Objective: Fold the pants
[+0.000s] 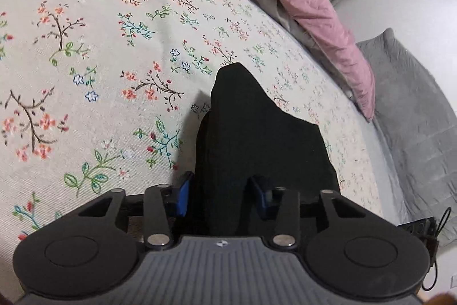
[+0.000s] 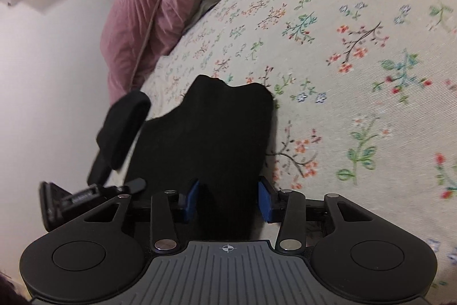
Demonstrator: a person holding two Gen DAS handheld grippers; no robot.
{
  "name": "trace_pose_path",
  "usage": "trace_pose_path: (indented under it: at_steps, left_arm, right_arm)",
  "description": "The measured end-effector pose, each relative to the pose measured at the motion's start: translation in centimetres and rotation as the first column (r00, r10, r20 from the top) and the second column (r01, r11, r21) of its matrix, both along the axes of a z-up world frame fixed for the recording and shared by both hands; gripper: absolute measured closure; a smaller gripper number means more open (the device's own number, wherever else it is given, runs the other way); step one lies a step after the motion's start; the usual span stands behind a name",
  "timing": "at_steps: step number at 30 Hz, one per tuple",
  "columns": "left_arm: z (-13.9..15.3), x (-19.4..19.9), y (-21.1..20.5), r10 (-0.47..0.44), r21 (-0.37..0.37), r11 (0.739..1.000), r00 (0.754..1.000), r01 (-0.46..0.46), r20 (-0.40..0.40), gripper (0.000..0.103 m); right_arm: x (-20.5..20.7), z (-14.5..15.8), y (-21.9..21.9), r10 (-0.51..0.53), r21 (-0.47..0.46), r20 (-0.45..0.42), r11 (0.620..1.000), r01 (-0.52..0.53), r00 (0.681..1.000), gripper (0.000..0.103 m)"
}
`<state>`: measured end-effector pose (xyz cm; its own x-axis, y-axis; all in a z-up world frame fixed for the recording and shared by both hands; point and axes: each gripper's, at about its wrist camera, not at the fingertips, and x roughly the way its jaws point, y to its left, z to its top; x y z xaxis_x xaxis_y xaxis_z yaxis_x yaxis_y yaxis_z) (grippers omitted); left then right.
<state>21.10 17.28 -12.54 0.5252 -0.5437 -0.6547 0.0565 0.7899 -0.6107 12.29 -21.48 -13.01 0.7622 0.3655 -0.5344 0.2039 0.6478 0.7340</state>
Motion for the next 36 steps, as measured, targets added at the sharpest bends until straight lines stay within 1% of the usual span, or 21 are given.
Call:
trace_pose_path:
  at_steps: [1,2,3,4,6,9,11,15,17,19,21,23,24,25,27,28,30,31,32,33,36]
  left_arm:
    - [-0.1,-0.4,0.1,0.015,-0.014,1.0,1.0,-0.015,0.004,0.048]
    - [-0.2,-0.8,0.0,0.037,-0.017,0.999,0.999,-0.037,0.011,0.052]
    - [-0.2,-1.3,-0.2,0.053,-0.017,0.998,0.998,-0.053,0.024,0.053]
    - [0.1,-1.9,-0.5,0.072,-0.011,0.997,0.996,-0.072,0.043,0.056]
    - [0.6,-2.8,-0.8,0.114,-0.039,0.993,0.992,-0.112,0.06,0.061]
    - [1.6,-3.2,-1.4,0.126,-0.105,0.988,0.989,-0.117,0.083,0.063]
    - [2.3,-2.6,-2.9,0.106,-0.118,0.989,0.989,-0.094,0.101,0.064]
    - [3.0,-0.2,-7.2,0.065,-0.145,0.988,0.988,-0.045,0.137,0.065]
    - [2.8,1.2,-9.2,0.057,-0.184,0.983,0.987,-0.028,0.153,0.065]
    - [2.8,2.5,-11.1,0.053,-0.213,0.977,0.984,-0.016,0.171,0.066]
    - [2.8,3.9,-12.4,0.064,-0.232,0.972,0.98,-0.018,0.19,0.071]
    - [3.0,5.3,-13.7,0.062,-0.244,0.97,0.977,-0.011,0.204,0.071]
    - [3.0,6.0,-14.3,0.057,-0.237,0.971,0.972,-0.002,0.227,0.071]
    - [3.1,6.6,-14.9,0.054,-0.212,0.977,0.966,0.001,0.254,0.071]
    - [3.0,7.9,-15.9,0.048,-0.118,0.993,0.963,-0.017,0.266,0.071]
    - [2.5,8.7,-16.5,0.037,-0.036,0.999,0.966,-0.029,0.255,0.069]
    - [1.0,10.4,-17.4,0.009,0.128,0.991,0.982,-0.034,0.188,0.059]
    - [0.5,10.7,-17.4,0.013,0.155,0.987,0.984,-0.042,0.18,0.043]
    - [0.5,10.6,-17.1,0.033,0.165,0.984,0.981,-0.066,0.192,0.036]
    - [0.7,10.4,-16.8,0.044,0.17,0.982,0.979,-0.079,0.199,0.036]
    - [1.5,9.7,-15.9,0.048,0.179,0.98,0.98,-0.083,0.191,0.036]
  right_arm:
    - [0.2,-0.3,0.1,-0.006,0.004,0.002,1.0,0.006,1.0,0.077]
    - [0.4,-0.5,0.2,-0.015,0.004,0.001,1.0,0.015,1.0,0.081]
    - [0.4,-0.8,0.2,-0.03,0.008,0.003,1.0,0.03,1.0,0.087]
    - [0.3,-1.0,0.3,-0.047,0.016,0.006,0.999,0.047,0.999,0.089]
    - [-0.2,-0.9,0.5,-0.071,0.016,0.023,0.997,0.071,0.997,0.092]
    - [-1.1,0.0,0.4,-0.089,0.005,0.058,0.996,0.089,0.994,0.093]
    - [-1.2,1.0,-0.1,-0.081,-0.006,0.076,0.997,0.082,0.994,0.094]
    - [-0.7,3.8,-2.5,-0.079,-0.095,0.093,0.992,0.088,0.993,0.094]
    - [-0.4,5.2,-4.5,-0.087,-0.136,0.104,0.986,0.101,0.991,0.094]
    - [-0.2,7.0,-6.7,-0.09,-0.194,0.115,0.975,0.112,0.989,0.094]
    - [0.2,8.6,-8.9,-0.097,-0.255,0.125,0.959,0.126,0.987,0.093]
    - [1.0,9.8,-10.5,-0.101,-0.305,0.134,0.942,0.138,0.986,0.093]
    - [1.5,10.3,-11.2,-0.107,-0.326,0.138,0.934,0.147,0.985,0.093]
    - [2.1,10.6,-11.8,-0.109,-0.345,0.143,0.926,0.153,0.984,0.093]
    - [3.5,10.6,-12.9,-0.101,-0.346,0.137,0.927,0.143,0.985,0.093]
    - [4.3,10.1,-13.4,-0.106,-0.345,0.116,0.928,0.14,0.988,0.092]
    - [5.7,8.6,-14.0,-0.147,-0.388,0.048,0.909,0.154,0.988,0.086]
    - [6.3,7.5,-14.2,-0.18,-0.415,0.001,0.895,0.164,0.984,0.085]
    - [6.7,6.5,-14.3,-0.212,-0.436,-0.038,0.883,0.175,0.977,0.084]
    - [6.5,5.6,-14.5,-0.238,-0.452,-0.066,0.873,0.184,0.969,0.083]
    - [4.6,4.8,-15.1,-0.26,-0.403,-0.042,0.888,0.222,0.965,0.072]
